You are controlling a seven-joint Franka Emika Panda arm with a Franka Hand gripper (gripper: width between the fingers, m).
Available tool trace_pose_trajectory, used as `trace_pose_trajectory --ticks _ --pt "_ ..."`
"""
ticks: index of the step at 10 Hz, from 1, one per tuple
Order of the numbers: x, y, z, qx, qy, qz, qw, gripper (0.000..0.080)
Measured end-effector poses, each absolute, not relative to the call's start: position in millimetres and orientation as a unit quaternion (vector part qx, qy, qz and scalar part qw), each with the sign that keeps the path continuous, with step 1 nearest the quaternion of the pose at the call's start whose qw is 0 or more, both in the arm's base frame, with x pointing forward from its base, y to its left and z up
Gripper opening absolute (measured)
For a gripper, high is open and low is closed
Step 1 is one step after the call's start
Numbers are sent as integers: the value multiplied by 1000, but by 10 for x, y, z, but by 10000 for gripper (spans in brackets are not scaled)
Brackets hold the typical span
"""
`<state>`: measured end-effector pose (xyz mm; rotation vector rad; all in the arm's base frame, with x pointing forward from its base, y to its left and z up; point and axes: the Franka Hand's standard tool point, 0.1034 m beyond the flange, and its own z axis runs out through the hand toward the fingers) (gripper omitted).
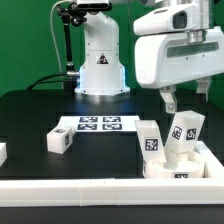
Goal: Assemble stool
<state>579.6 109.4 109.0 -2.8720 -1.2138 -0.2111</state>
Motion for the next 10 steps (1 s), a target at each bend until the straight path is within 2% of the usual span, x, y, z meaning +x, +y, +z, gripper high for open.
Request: trace_pose_trajectory --ticks 4,10 --pt "5804 1059 1091 -865 -498 -67 -3 649" --pt "5795 1082 993 -672 -737 -47 -48 649"
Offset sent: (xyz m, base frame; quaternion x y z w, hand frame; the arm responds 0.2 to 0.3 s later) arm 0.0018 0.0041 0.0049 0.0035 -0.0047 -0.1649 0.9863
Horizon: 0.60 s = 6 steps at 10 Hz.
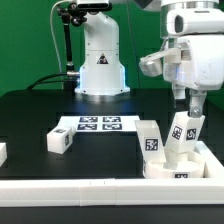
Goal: Assemble stool
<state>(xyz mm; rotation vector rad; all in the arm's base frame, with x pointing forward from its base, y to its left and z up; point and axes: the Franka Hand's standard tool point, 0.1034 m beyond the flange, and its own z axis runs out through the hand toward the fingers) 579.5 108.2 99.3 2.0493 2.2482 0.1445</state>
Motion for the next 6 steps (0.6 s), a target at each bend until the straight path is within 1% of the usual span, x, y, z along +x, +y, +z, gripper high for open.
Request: trace_pose_trajectory --ticks 3,4,6 --pt "5753 1053 873 594 802 27 57 649" --pt "5740 1051 832 594 802 25 54 649" --pt "5731 1049 814 595 801 24 53 649"
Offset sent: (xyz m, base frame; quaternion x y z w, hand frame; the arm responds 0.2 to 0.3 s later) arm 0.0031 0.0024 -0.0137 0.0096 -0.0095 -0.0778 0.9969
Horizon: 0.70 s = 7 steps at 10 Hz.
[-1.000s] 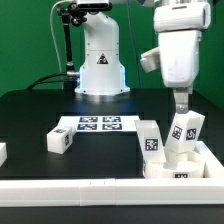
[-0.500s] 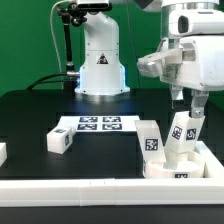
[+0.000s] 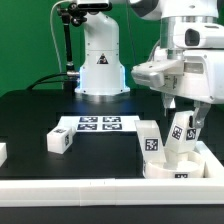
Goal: Assemble stool
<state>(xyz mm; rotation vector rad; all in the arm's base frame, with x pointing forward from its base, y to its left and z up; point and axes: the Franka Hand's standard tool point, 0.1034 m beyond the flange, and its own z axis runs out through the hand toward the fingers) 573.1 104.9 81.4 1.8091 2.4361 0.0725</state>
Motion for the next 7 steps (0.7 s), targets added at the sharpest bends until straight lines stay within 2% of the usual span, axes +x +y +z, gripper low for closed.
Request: trace_pose_trajectory --ticks 1,2,3,4,7 --pt "5732 1048 814 595 801 24 53 558" --pt "5731 1043 813 596 801 24 53 374" --pt "5733 1040 816 596 801 24 53 374" --pt "5733 1039 817 596 801 24 53 342" --pt "5737 1027 821 638 768 24 49 342"
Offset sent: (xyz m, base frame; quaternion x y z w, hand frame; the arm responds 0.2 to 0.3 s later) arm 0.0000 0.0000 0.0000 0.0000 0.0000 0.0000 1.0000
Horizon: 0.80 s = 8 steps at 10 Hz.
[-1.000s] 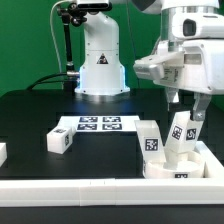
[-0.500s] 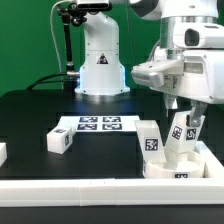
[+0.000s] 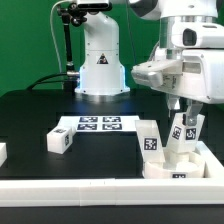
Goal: Assemble stool
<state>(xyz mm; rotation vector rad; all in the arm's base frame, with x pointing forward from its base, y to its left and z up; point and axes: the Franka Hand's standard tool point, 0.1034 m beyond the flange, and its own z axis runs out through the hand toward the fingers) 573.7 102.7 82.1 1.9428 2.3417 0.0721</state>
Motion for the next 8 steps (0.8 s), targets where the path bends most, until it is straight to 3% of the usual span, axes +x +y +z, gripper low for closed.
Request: trace_pose_trajectory --ticks 6,8 --pt "5691 986 805 851 525 -2 19 342" --pt "5688 1000 805 883 470 0 19 342"
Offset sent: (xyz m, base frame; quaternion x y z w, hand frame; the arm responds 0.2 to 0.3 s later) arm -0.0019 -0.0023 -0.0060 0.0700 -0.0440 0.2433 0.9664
